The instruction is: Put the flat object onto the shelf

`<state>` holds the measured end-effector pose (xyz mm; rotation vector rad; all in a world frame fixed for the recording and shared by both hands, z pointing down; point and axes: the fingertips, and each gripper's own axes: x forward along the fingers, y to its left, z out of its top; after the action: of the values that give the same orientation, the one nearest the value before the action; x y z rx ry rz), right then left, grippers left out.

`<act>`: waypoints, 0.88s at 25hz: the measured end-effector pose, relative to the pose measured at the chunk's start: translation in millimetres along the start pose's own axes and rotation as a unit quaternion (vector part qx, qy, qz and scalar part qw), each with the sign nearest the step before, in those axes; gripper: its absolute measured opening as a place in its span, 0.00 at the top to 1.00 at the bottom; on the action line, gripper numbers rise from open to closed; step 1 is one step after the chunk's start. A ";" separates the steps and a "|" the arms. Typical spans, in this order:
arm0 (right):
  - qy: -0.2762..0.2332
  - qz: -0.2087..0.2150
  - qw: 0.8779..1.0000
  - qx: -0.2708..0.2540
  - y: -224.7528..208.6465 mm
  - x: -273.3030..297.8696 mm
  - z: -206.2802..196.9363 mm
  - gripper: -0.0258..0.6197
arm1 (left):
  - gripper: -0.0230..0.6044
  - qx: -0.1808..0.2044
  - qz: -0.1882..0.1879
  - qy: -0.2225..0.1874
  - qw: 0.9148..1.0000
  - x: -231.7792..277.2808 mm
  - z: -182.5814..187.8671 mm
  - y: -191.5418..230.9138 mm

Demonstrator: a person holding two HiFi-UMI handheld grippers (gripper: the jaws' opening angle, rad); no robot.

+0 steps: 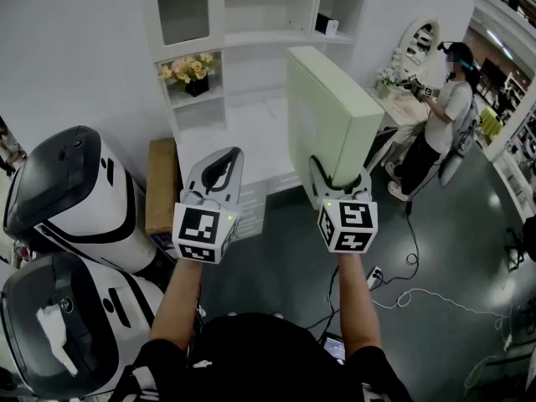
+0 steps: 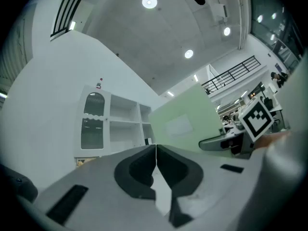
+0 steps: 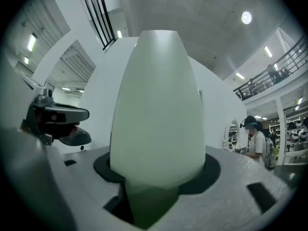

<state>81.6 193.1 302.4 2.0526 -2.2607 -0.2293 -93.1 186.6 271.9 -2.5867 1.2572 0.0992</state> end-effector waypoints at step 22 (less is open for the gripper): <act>0.005 0.025 1.000 0.009 -39.8 -13.0 -26.9 0.54 | 0.95 0.018 0.015 0.010 1.000 14.6 -18.2 -47.6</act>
<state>126.2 200.8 323.0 1.9974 -2.3129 -0.1954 -47.8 198.8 296.6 -2.5452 1.2939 0.0562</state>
